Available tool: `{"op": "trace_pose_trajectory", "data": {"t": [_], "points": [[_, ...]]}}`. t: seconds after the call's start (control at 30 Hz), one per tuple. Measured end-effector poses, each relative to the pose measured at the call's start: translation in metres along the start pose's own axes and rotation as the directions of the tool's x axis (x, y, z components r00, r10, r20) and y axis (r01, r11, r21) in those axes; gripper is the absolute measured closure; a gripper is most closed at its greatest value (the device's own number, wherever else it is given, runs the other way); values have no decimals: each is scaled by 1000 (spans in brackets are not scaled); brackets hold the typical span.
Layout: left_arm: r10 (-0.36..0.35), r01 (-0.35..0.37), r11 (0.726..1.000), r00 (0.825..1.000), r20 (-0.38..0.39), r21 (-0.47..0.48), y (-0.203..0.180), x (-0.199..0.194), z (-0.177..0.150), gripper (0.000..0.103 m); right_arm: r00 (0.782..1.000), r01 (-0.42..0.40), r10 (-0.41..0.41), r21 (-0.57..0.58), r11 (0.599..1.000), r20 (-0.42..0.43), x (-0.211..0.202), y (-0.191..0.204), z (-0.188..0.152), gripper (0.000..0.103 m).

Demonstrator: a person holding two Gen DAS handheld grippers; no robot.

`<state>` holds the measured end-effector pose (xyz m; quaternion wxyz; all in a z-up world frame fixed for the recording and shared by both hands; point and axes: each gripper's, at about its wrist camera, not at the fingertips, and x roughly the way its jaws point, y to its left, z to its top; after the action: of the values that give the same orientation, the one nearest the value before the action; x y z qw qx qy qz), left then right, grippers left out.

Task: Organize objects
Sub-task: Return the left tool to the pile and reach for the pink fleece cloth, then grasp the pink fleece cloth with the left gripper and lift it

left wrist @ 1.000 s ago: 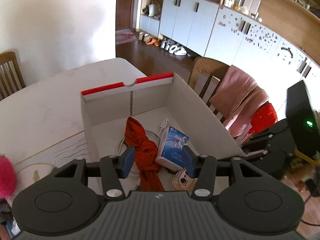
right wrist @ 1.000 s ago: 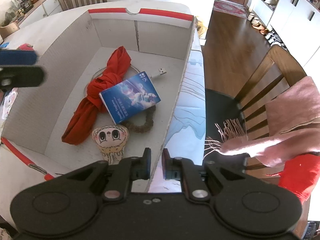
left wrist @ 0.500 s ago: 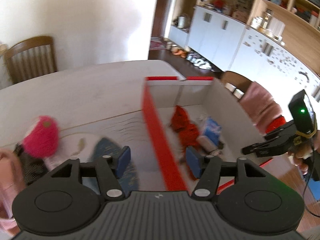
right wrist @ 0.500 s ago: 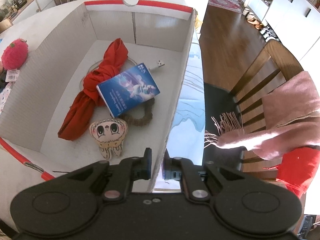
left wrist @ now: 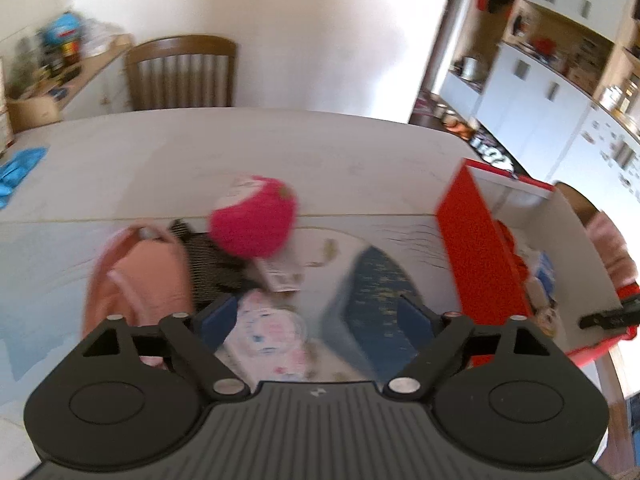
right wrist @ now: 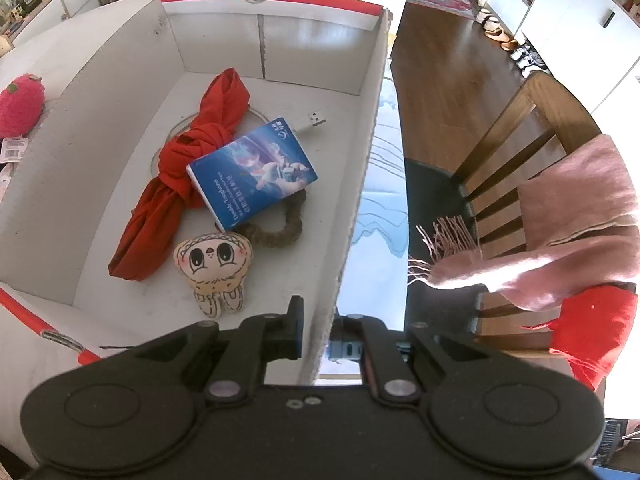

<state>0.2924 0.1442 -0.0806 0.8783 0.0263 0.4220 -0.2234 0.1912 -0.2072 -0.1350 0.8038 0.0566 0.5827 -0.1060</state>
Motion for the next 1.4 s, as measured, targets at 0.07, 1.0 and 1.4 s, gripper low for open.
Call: {"op": "trace_pose_trajectory", "data": {"t": [0.07,1.0,1.4], "points": [[24,-24,999,1000,4,-29,16,-1,0,2,1000,3,-3,1,1000,-2,0,0,0,95],[228,-248,966,951,-209,-75,130,94,-11,0,999,28,-28,1,1000,-35,7,2,8,95],[238,-273,955,941,-241,-121,141,110,-20,0,999,36,-36,2,999,-40,9,2,9,96]]}}
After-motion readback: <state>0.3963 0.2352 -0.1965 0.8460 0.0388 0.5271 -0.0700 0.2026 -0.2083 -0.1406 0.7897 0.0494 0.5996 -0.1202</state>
